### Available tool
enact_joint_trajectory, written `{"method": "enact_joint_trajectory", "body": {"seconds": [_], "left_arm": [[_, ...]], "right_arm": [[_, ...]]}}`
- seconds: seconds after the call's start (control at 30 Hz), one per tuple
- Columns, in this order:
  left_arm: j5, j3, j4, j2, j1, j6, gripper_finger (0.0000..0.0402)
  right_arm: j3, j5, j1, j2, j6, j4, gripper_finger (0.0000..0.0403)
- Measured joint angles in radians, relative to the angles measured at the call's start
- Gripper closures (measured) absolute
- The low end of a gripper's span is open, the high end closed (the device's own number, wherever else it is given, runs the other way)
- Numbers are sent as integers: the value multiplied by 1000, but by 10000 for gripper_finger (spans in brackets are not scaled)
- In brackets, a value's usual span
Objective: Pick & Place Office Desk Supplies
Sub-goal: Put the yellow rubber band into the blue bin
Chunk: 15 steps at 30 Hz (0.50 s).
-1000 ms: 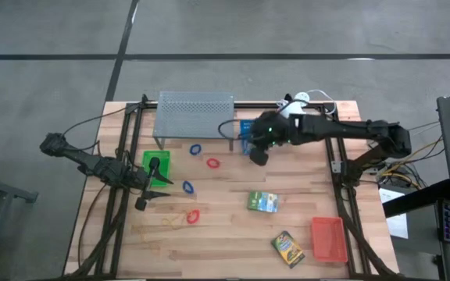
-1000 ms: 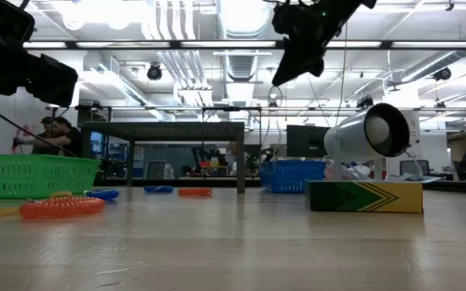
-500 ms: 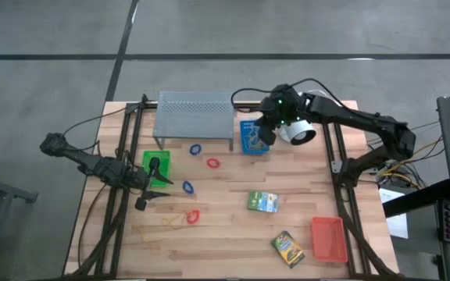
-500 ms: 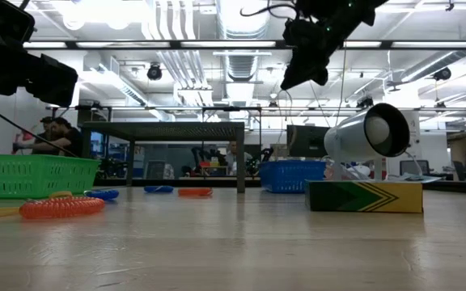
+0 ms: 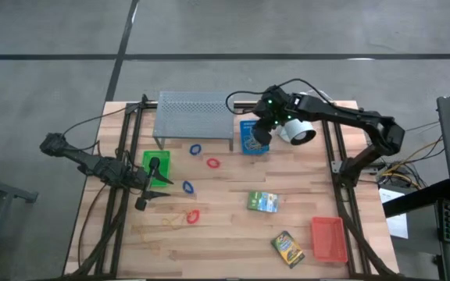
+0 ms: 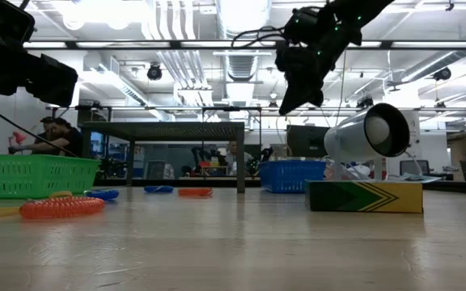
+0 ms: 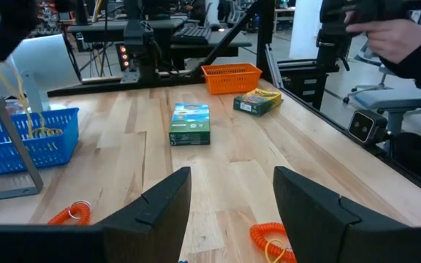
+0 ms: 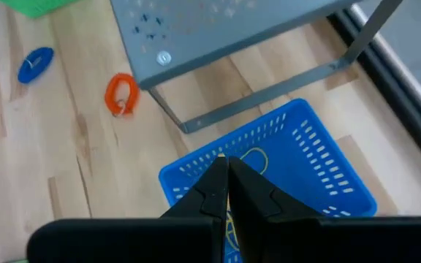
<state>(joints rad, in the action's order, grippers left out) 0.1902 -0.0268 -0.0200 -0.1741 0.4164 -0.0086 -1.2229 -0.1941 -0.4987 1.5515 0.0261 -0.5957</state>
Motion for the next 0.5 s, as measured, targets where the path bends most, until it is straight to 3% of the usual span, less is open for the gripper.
{"method": "enact_joint_trajectory", "body": {"seconds": [0.5], "left_arm": [[0,0,0,0,0,0,201]], "right_arm": [[0,7,-43,146,27,2,394]]}}
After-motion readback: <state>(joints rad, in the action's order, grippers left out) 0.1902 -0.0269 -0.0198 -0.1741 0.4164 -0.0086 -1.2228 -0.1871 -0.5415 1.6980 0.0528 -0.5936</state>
